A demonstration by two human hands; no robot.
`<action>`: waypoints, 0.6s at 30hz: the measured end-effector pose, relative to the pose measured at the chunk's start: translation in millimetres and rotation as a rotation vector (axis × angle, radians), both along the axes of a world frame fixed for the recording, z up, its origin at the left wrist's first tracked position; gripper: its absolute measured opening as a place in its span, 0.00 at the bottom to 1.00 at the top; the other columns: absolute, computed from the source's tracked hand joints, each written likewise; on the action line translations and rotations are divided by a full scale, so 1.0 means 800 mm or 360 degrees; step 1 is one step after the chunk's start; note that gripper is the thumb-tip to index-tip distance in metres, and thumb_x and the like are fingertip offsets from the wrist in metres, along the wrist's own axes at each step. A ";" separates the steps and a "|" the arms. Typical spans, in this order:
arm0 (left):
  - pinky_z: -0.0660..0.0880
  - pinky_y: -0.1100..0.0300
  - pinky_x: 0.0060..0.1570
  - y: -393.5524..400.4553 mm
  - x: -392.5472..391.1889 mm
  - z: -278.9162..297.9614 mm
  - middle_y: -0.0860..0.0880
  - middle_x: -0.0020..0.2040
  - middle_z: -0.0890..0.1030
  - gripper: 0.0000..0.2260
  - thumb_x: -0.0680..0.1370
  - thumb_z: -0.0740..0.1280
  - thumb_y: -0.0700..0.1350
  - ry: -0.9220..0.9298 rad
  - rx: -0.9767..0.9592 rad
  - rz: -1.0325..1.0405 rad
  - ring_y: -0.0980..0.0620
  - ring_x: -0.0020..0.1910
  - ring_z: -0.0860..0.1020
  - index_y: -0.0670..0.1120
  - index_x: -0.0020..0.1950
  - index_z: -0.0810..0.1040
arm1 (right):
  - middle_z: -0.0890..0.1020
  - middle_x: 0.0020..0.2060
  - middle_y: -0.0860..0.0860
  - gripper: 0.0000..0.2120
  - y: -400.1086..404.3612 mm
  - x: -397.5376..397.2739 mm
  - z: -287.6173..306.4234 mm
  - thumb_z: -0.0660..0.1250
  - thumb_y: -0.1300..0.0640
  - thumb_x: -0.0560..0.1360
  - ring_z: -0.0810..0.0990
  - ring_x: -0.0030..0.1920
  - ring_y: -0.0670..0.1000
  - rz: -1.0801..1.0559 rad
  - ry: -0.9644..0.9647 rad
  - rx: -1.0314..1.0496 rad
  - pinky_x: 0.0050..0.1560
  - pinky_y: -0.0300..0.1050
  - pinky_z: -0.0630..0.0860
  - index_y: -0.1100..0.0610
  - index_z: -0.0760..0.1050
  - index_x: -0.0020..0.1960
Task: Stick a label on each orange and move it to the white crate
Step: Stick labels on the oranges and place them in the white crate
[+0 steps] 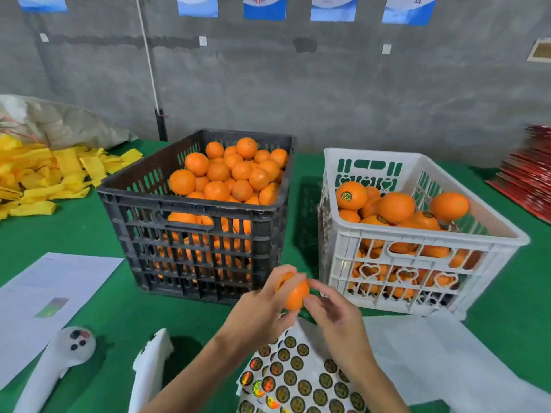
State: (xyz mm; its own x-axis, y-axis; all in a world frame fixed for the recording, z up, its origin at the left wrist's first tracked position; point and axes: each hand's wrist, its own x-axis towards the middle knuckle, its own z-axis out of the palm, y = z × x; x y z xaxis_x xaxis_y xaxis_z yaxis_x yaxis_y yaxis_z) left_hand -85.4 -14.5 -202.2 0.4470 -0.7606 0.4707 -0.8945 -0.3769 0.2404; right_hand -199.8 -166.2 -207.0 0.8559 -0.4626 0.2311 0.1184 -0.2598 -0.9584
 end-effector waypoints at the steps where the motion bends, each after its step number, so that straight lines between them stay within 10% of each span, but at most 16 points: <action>1: 0.78 0.54 0.28 0.004 0.002 -0.016 0.56 0.74 0.60 0.26 0.81 0.66 0.53 0.0022 0.0044 0.0012 0.48 0.31 0.80 0.57 0.76 0.61 | 0.85 0.55 0.40 0.14 -0.004 0.001 -0.013 0.71 0.56 0.80 0.83 0.57 0.42 -0.0010 0.0118 -0.0131 0.60 0.43 0.80 0.41 0.81 0.61; 13: 0.71 0.72 0.29 0.028 -0.005 -0.059 0.52 0.75 0.69 0.26 0.77 0.69 0.53 0.0157 -0.0016 0.0035 0.54 0.32 0.81 0.54 0.74 0.67 | 0.66 0.70 0.32 0.35 -0.025 -0.020 -0.036 0.54 0.25 0.74 0.62 0.68 0.37 0.0250 0.0656 -0.1308 0.71 0.41 0.63 0.42 0.72 0.73; 18: 0.71 0.74 0.31 0.017 -0.009 -0.070 0.63 0.81 0.55 0.26 0.82 0.63 0.58 0.0453 -0.0213 -0.0004 0.59 0.35 0.79 0.65 0.78 0.57 | 0.59 0.78 0.39 0.37 -0.015 -0.024 -0.056 0.42 0.27 0.78 0.56 0.76 0.44 0.0339 0.0815 -0.1608 0.76 0.43 0.52 0.43 0.60 0.80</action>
